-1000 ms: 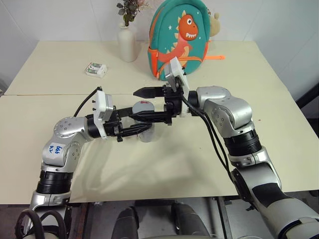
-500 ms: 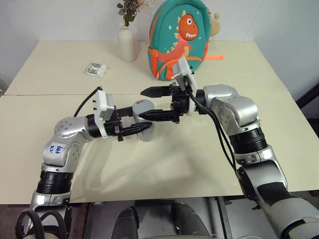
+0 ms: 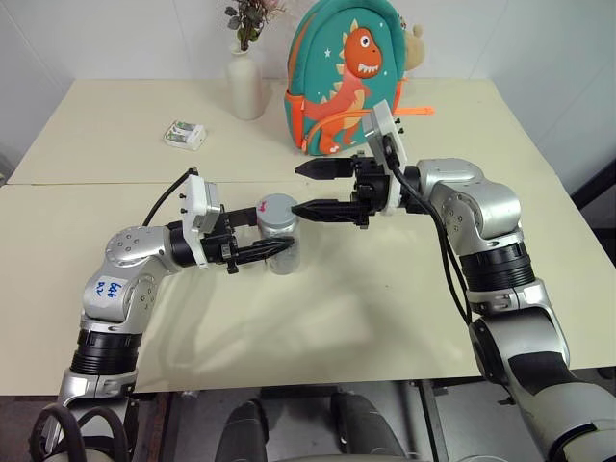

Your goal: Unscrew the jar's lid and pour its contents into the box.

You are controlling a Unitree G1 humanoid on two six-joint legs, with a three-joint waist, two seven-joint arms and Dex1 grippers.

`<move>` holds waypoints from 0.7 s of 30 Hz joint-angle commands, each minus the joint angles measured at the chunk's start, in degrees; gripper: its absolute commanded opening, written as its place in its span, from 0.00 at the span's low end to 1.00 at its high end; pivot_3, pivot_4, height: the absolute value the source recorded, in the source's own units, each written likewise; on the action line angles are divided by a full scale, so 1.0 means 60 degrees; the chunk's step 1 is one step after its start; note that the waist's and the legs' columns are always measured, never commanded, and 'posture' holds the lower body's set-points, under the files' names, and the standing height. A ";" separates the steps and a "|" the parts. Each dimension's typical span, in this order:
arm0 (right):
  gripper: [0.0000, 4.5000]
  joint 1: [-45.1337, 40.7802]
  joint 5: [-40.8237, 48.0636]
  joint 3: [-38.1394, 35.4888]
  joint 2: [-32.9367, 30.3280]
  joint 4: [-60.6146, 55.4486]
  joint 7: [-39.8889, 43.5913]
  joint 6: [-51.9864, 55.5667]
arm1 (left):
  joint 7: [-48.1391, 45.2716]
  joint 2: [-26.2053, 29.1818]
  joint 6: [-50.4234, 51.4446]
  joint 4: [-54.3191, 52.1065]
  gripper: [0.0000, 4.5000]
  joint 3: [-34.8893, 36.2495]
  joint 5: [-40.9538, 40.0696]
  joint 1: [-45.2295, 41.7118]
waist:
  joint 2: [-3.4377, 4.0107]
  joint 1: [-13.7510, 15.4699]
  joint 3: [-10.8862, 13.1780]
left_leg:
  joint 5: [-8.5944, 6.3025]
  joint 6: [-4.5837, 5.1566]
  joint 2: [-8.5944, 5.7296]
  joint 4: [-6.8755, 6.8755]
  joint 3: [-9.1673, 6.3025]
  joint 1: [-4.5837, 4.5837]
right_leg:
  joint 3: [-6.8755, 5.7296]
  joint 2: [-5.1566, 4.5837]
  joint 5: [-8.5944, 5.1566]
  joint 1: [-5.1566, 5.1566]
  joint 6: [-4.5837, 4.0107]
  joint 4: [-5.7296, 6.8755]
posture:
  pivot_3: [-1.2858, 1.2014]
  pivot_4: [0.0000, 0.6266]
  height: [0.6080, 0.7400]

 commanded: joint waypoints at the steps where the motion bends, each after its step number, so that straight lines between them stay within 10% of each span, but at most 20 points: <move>1: 0.99 -0.0242 -0.0100 -0.0144 -0.0082 0.0070 0.0038 -0.0186 | -0.0093 0.0013 -0.0183 -0.0425 0.51 0.0158 -0.0189 -0.0089 | 0.0000 0.0000 0.0000 | 0.0000 0.0000 0.0000 0.0000 0.0000 0.0000 | 0.0000 0.0000 0.0000 0.0000 0.0000 0.0001 | 0.52 0.24 1.00; 21: 0.99 -0.0327 0.0869 0.0070 0.0404 -0.0948 0.0366 0.1054 | -0.0170 0.0020 -0.0140 -0.0419 0.51 0.0143 -0.0160 -0.0083 | 0.0000 -0.0006 0.0000 | 0.0000 0.0000 0.0001 0.0001 -0.0001 0.0001 | 0.0000 0.0001 0.0000 0.0000 0.0000 0.0005 | 0.52 0.24 1.00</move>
